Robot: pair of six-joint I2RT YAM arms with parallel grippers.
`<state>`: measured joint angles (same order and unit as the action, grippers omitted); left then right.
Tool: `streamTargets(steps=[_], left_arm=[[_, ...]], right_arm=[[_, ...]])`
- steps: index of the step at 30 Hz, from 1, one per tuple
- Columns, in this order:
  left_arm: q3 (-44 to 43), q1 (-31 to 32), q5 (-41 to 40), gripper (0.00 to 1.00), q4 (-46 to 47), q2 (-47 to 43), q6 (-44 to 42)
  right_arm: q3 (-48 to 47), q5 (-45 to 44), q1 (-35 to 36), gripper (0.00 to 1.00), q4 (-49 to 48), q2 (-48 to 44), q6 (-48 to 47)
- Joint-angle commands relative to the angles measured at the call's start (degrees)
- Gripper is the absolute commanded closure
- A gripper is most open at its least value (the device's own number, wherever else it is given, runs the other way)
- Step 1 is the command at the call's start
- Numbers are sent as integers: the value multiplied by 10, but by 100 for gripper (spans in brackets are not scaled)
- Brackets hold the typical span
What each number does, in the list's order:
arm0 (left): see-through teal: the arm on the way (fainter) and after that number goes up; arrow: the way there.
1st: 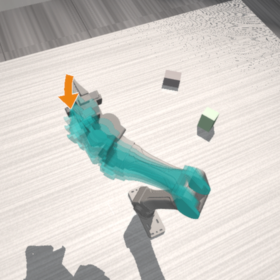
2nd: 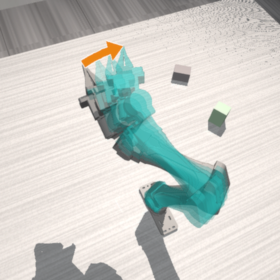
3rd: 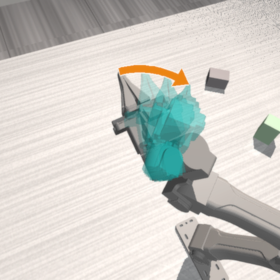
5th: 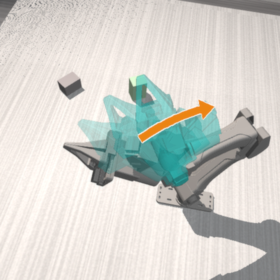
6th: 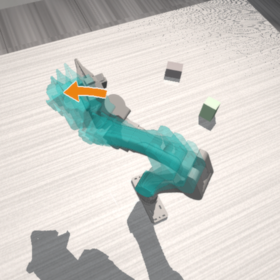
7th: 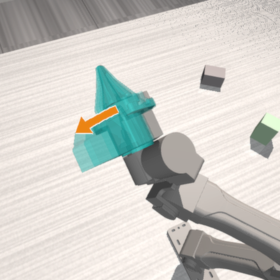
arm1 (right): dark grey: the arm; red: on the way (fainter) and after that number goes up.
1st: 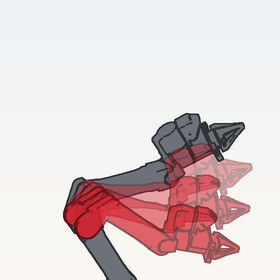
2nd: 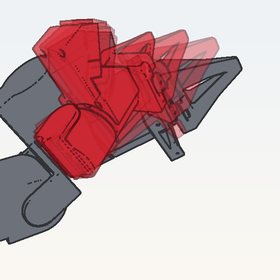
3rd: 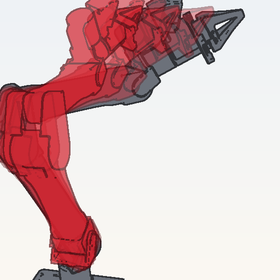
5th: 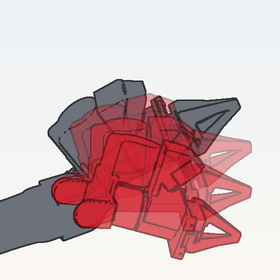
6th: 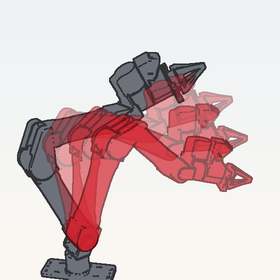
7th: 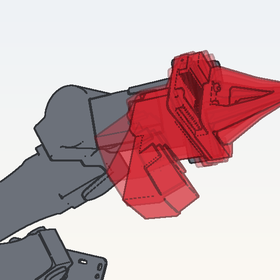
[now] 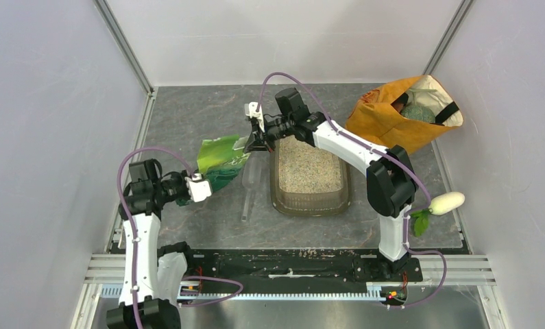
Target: Fill the litter box with clean litter
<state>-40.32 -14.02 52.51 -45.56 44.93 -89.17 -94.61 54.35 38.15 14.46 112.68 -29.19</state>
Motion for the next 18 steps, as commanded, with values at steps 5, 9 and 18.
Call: streamTargets(steps=[5,9,18], left_arm=[[-1,-4,6,49,31,-38,128],[3,-3,14,31,46,-50,185],[-2,0,29,21,122,-67,342]], right_arm=[[-18,18,6,100,25,-15,0],[-17,20,6,100,38,-19,-7],[-15,24,8,100,54,-22,-16]])
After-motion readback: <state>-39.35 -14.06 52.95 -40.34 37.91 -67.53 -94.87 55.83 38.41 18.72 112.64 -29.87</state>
